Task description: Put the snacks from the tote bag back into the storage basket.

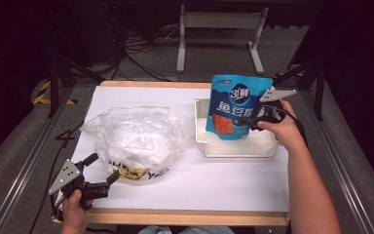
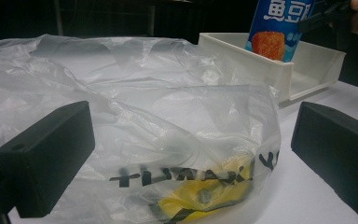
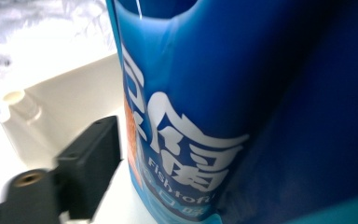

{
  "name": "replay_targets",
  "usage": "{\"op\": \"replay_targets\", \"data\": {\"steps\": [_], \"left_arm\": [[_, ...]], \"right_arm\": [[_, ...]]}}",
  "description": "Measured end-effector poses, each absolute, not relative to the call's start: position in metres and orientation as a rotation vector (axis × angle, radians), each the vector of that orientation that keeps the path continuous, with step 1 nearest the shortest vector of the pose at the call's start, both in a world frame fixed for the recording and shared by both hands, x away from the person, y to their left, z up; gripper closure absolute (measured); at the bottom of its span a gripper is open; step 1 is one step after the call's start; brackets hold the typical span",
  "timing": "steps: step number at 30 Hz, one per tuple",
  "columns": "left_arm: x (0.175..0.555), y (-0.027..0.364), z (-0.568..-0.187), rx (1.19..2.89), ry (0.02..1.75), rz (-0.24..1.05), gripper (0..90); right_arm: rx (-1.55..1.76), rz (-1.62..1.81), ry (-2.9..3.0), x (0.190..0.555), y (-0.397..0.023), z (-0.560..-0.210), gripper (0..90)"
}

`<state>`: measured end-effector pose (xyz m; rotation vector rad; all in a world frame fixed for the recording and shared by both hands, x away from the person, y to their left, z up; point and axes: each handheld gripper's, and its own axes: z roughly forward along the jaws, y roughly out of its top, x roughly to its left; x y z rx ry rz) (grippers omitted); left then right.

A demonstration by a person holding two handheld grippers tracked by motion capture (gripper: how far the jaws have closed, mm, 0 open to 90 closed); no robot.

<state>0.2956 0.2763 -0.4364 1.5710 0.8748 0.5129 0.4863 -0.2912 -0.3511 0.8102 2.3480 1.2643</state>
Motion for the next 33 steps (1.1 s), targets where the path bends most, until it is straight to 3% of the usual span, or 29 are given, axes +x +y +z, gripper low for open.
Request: {"op": "replay_targets", "data": {"steps": [5, 21, 33], "left_arm": [[0.296, 0.276, -0.436, 1.57, 0.873, 0.509, 0.2], [0.296, 0.275, -0.436, 1.566, 0.87, 0.507, 0.2], [0.296, 0.274, -0.436, 1.561, 0.873, 0.514, 0.2]], "right_arm": [[0.852, 1.315, 2.273, 0.478, -0.298, -0.344, 9.8], [0.914, 1.339, 2.079, 0.431, -0.335, -0.305, 8.0], [0.907, 1.38, 2.099, 0.39, -0.329, -0.283, 6.8]]}}
